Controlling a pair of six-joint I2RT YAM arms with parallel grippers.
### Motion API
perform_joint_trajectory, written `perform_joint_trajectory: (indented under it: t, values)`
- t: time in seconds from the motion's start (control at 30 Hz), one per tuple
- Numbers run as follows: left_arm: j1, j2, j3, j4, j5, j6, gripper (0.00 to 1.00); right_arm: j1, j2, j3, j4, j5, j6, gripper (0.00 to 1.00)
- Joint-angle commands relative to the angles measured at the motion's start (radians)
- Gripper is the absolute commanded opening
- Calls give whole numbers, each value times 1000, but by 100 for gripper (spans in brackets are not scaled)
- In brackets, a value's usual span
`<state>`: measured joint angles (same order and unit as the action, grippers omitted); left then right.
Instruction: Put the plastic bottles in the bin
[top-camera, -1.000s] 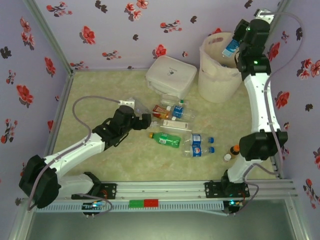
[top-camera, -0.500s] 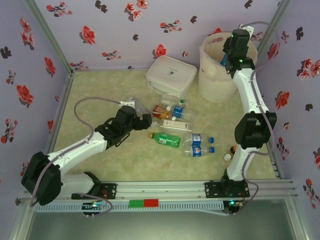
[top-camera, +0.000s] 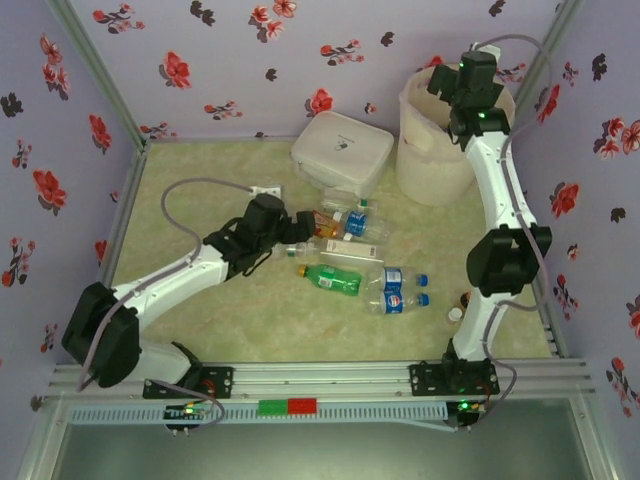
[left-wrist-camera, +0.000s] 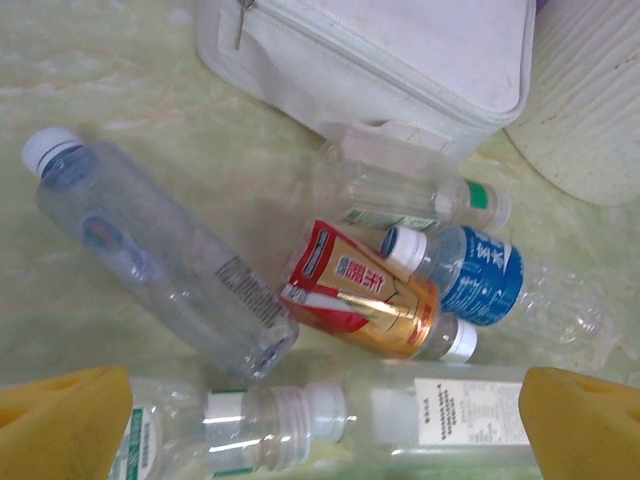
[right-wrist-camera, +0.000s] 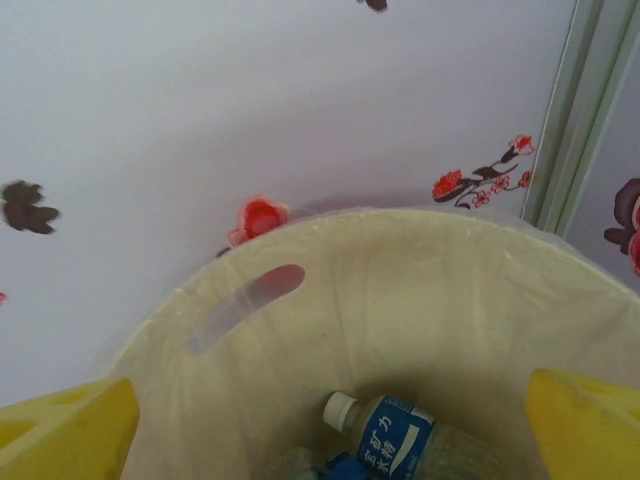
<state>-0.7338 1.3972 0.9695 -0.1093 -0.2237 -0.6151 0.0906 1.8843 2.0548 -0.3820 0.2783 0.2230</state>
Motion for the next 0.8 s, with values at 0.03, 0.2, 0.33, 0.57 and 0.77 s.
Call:
perform_joint_trajectory:
  t: [0.03,0.2,0.33,0.57,0.77]
  values:
    - [5,39,86,-3,22,23,100,51,-157,-75,-5,-21,-18,100]
    - [6,52,130,-46,37,38,100,113,-326,-321,46,-158,58,100]
    - [8,36,99,-39,35,29,100,178,-462,-555,118,-243,142,100]
    - [18,-42,-26,-4,44,41,100,312,-639,-840,44,-402,248,100]
    - [43,-105,-139,51,44,35,100,410,-793,-1074,-131,-286,389,100]
